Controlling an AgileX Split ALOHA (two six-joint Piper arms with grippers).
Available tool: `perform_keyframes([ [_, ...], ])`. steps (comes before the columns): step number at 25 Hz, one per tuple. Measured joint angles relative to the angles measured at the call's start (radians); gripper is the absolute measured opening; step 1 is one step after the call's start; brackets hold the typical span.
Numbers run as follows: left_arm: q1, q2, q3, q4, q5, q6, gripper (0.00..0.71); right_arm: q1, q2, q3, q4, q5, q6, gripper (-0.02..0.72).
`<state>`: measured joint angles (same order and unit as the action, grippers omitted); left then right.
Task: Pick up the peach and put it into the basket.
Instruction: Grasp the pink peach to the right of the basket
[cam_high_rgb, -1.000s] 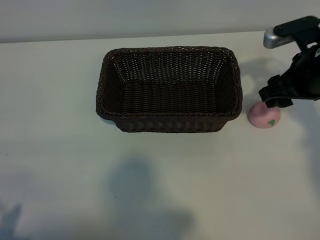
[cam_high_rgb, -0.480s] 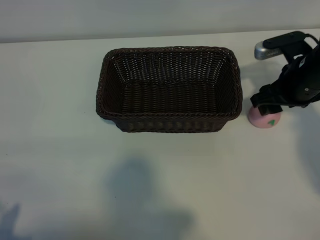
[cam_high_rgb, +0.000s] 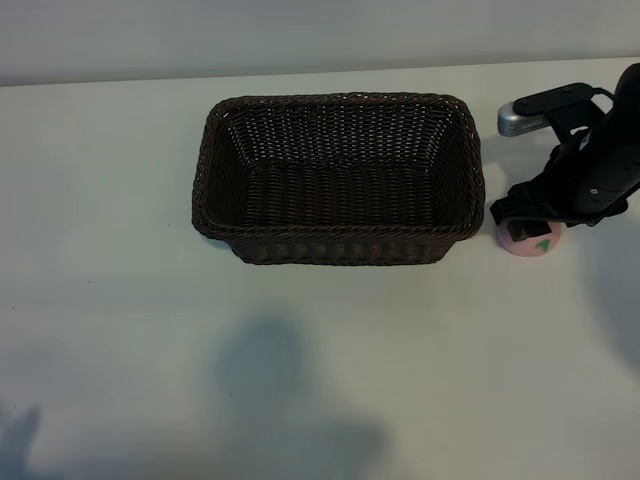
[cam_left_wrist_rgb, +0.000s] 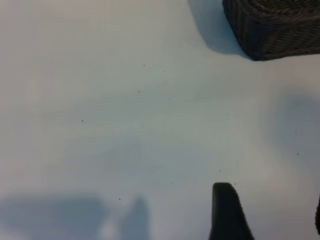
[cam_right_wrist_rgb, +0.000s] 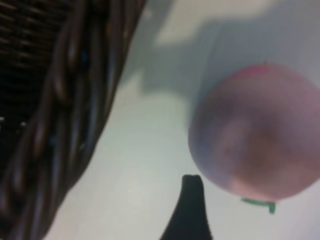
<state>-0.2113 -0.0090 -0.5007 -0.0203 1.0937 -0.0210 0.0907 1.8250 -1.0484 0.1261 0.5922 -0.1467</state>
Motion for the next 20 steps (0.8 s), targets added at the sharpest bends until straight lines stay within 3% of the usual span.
perform_keyframes([
  [6,0.0,0.0,0.0,0.0,0.0,0.0,0.432,0.0,0.048,0.0,0.0,-0.051,0.0,0.563],
  [9,0.0,0.0,0.0,0.0,0.0,0.0,0.431,0.0,0.066,0.0,0.0,-0.061,0.021,0.443],
  [14,0.0,0.0,0.0,0.0,0.0,0.0,0.431,0.0,0.067,-0.005,-0.007,-0.071,0.079,0.104],
  [16,0.0,0.0,0.0,0.0,0.0,0.0,0.431,0.0,0.067,-0.007,-0.008,-0.07,0.083,0.058],
  [20,0.0,0.0,0.0,0.0,0.0,-0.001,0.431,0.0,0.062,-0.008,-0.013,-0.065,0.085,0.042],
])
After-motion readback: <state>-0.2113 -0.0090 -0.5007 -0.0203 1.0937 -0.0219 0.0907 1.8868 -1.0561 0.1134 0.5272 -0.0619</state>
